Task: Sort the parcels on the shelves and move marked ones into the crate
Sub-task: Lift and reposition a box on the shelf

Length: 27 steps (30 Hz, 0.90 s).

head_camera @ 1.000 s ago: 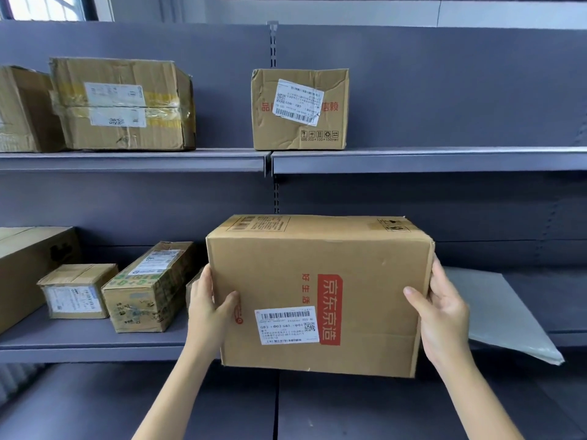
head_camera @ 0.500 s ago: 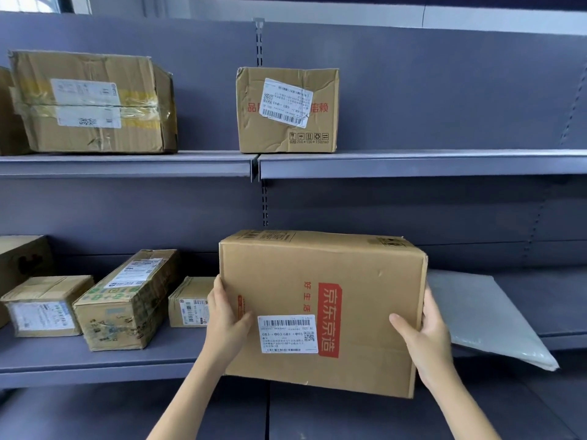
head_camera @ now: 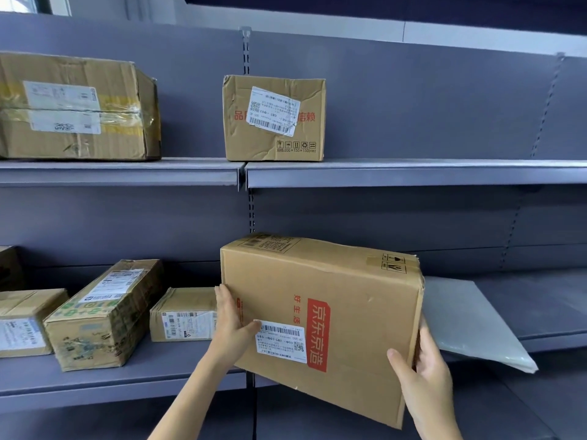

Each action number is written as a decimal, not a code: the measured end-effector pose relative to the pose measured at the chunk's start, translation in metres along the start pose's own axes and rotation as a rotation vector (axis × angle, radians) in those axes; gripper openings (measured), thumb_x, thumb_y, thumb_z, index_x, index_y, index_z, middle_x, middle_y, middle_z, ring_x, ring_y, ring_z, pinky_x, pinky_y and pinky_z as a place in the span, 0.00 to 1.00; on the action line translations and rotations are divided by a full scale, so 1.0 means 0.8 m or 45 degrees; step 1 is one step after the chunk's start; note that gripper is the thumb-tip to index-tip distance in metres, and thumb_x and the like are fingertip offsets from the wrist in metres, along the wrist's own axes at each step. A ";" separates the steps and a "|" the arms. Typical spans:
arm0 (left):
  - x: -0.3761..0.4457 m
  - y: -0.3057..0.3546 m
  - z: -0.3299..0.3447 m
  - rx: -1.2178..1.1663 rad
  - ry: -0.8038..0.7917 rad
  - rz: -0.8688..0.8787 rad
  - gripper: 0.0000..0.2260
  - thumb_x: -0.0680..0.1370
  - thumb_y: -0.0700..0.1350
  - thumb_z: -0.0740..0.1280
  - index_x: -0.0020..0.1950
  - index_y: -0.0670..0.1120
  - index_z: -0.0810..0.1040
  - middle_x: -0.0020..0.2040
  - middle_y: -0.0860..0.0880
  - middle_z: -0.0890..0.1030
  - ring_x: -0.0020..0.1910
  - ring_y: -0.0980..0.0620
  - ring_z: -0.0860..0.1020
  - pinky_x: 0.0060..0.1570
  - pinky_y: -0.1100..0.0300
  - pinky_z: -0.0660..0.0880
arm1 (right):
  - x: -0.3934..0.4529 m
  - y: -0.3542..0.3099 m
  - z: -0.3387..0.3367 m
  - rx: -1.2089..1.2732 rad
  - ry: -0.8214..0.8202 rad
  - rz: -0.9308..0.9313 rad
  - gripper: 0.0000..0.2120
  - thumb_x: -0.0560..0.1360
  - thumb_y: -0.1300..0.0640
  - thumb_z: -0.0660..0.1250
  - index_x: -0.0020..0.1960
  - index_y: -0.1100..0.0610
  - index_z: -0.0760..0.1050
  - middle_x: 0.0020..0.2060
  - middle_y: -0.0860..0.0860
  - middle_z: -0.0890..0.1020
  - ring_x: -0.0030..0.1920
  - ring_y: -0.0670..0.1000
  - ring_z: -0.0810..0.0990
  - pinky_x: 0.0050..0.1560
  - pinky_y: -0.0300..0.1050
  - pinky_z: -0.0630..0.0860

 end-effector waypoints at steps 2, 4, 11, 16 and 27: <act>-0.007 -0.003 0.007 0.035 0.016 -0.018 0.46 0.74 0.37 0.67 0.73 0.48 0.31 0.74 0.50 0.31 0.70 0.60 0.33 0.73 0.53 0.41 | 0.001 -0.002 -0.005 0.007 0.059 -0.022 0.34 0.71 0.63 0.69 0.65 0.32 0.63 0.67 0.39 0.70 0.63 0.47 0.73 0.64 0.50 0.69; -0.016 -0.012 0.010 0.026 0.025 -0.041 0.46 0.74 0.37 0.67 0.74 0.48 0.32 0.73 0.51 0.30 0.69 0.61 0.33 0.73 0.52 0.41 | 0.007 -0.008 -0.010 0.046 0.073 -0.036 0.33 0.70 0.59 0.73 0.62 0.30 0.63 0.65 0.41 0.72 0.61 0.46 0.74 0.58 0.46 0.70; -0.058 -0.041 0.030 -0.103 -0.135 -0.238 0.43 0.76 0.41 0.66 0.74 0.51 0.33 0.74 0.53 0.31 0.73 0.56 0.37 0.73 0.49 0.49 | 0.044 -0.027 -0.004 0.114 -0.349 -0.032 0.43 0.57 0.48 0.76 0.68 0.37 0.60 0.57 0.39 0.77 0.57 0.41 0.76 0.50 0.41 0.75; -0.072 -0.042 0.041 -0.081 -0.158 -0.226 0.42 0.76 0.36 0.64 0.74 0.52 0.35 0.75 0.51 0.32 0.65 0.65 0.33 0.73 0.52 0.54 | 0.052 -0.030 -0.005 0.071 -0.452 0.015 0.45 0.54 0.44 0.76 0.67 0.38 0.59 0.54 0.38 0.78 0.55 0.42 0.78 0.44 0.38 0.77; -0.060 0.047 0.080 -0.150 -0.249 0.235 0.40 0.73 0.50 0.68 0.66 0.69 0.38 0.71 0.65 0.33 0.67 0.76 0.38 0.65 0.73 0.49 | -0.024 -0.050 0.022 -0.106 -0.285 -0.020 0.50 0.54 0.33 0.70 0.70 0.34 0.48 0.73 0.41 0.55 0.72 0.44 0.55 0.71 0.51 0.59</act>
Point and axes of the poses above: each hand's wrist, its own x-axis towards the middle knuckle, its own z-axis out of the palm, y = z × x, the point moved 4 cm from there along x, towards the middle knuckle
